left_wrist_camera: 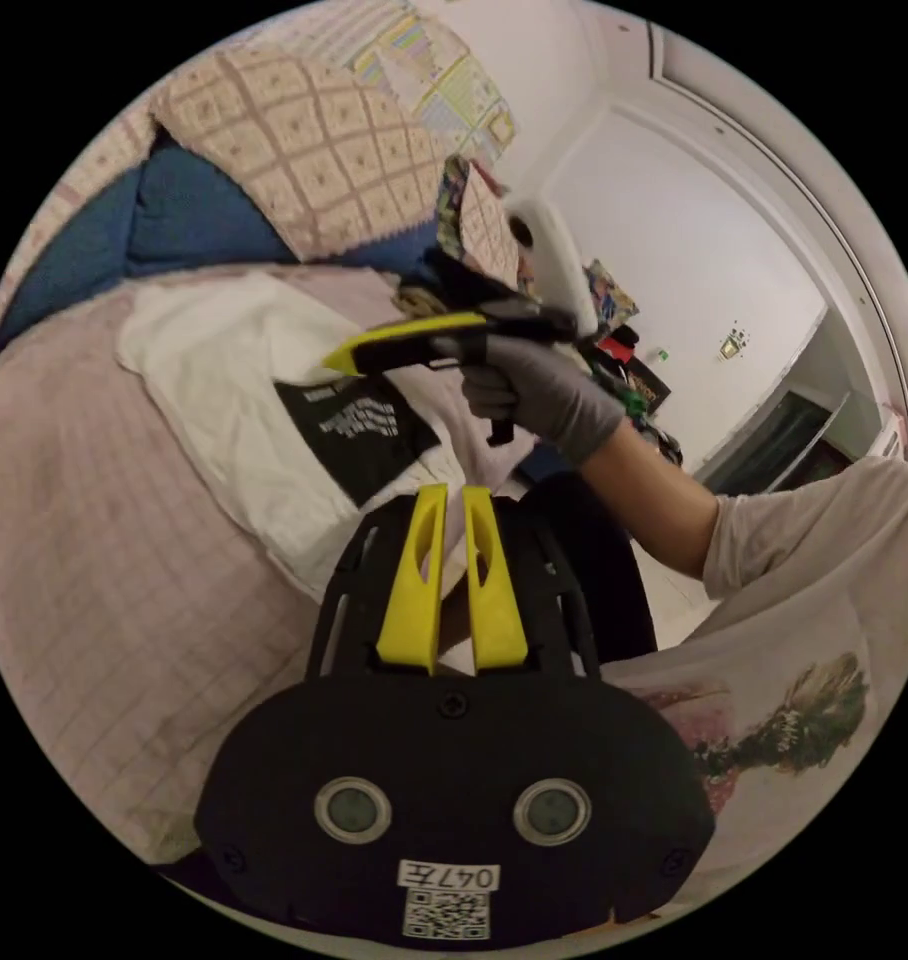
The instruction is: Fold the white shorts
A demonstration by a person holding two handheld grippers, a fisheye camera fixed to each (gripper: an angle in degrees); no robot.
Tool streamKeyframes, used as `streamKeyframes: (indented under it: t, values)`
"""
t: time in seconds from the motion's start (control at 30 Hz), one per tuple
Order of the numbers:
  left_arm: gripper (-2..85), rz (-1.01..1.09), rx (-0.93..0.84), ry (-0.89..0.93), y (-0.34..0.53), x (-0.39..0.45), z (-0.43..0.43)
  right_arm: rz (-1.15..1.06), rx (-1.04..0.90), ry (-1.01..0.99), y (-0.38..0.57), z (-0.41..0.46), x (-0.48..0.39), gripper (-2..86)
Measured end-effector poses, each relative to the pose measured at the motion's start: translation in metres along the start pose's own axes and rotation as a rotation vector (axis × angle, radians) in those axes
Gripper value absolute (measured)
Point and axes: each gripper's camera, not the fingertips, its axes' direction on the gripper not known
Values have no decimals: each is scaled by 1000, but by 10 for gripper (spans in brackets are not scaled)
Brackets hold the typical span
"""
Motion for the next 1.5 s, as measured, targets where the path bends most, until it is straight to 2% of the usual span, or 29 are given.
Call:
streamKeyframes:
  t: [0.03,0.1,0.17,0.2,0.3,0.43,0.67,0.8,0.9,1.0,1.1,1.33,1.5]
  values:
    - [53,-10,77,-39,0,-7,-27,73,116,-54,5,-20,21,-1]
    - [88,-120,179,-88,0,-36,-68,199,230,-133,16,-41,58,18]
    - [123,-326,165,-90,-5,-105,-98,300,226,-166,23,-44,95,43]
    - [130,-358,134,-95,-8,-123,-98,350,190,-184,27,-40,116,53]
    - [131,-471,32,-71,-21,-199,-83,471,150,-300,39,-20,157,57]
    - [134,-576,43,79,-37,-273,-51,546,134,-435,46,3,188,79]
    - [121,-688,26,324,-29,-364,20,586,100,-580,33,27,219,68]
    - [84,-636,-3,331,-32,-384,47,558,42,-614,15,39,223,44]
    - [25,-607,5,351,-26,-397,64,546,22,-663,6,45,222,5]
    - [-4,-599,83,479,-12,-408,67,494,101,-779,2,30,213,-8]
    - [-9,-506,156,576,-8,-394,46,347,207,-855,-10,-16,185,-10]
    - [-10,-179,273,550,-28,-273,-54,-24,308,-726,-46,-158,61,-10]
    - [-9,-123,278,305,-100,-260,-65,-54,396,-506,-69,-202,34,-10]
